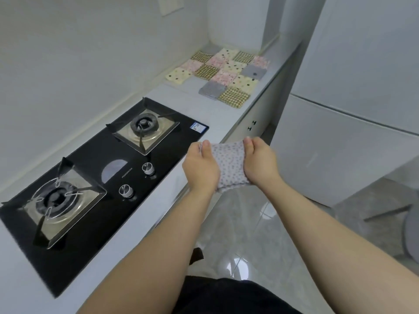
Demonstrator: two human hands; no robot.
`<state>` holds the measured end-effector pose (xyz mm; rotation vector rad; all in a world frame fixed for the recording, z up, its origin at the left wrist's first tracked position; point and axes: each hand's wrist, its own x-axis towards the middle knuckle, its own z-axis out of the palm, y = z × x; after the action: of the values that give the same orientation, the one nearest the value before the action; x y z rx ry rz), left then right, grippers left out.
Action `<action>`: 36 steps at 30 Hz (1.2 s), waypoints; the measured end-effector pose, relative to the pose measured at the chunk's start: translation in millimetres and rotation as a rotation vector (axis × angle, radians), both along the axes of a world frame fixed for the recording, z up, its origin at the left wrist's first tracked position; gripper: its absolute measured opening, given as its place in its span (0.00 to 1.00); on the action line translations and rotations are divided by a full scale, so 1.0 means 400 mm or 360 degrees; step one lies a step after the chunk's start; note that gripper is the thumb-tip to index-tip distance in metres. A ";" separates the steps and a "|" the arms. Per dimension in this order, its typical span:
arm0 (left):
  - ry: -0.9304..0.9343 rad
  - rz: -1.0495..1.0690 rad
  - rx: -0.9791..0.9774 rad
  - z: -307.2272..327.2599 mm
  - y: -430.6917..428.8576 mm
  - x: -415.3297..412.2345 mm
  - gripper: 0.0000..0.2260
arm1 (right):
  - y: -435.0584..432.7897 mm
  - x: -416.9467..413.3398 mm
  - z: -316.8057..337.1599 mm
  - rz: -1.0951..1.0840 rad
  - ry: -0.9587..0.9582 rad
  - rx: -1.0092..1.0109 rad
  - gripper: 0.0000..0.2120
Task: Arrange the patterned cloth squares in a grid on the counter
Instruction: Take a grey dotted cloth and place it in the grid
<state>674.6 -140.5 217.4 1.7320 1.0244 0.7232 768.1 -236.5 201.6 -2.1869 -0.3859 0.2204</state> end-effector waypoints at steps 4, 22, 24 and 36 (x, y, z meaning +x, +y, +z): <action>-0.0022 -0.0037 -0.0019 -0.003 0.039 0.122 0.15 | 0.041 0.123 -0.009 -0.0023 0.0044 0.0010 0.19; -0.0034 -0.0252 -0.0900 -0.060 0.393 0.749 0.25 | 0.369 0.871 -0.012 0.0320 0.0229 -0.0317 0.27; -0.0051 -0.0295 -0.0864 -0.067 0.416 0.807 0.25 | 0.390 0.956 -0.008 0.0388 0.0317 -0.0335 0.28; -0.0105 -0.0003 -0.0847 -0.101 0.385 1.088 0.14 | 0.470 1.314 0.005 0.1191 0.0456 -0.0368 0.13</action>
<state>1109.9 13.4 177.1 1.2402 1.0539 0.4475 1293.7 -48.7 203.4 -2.0929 -1.0413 1.0149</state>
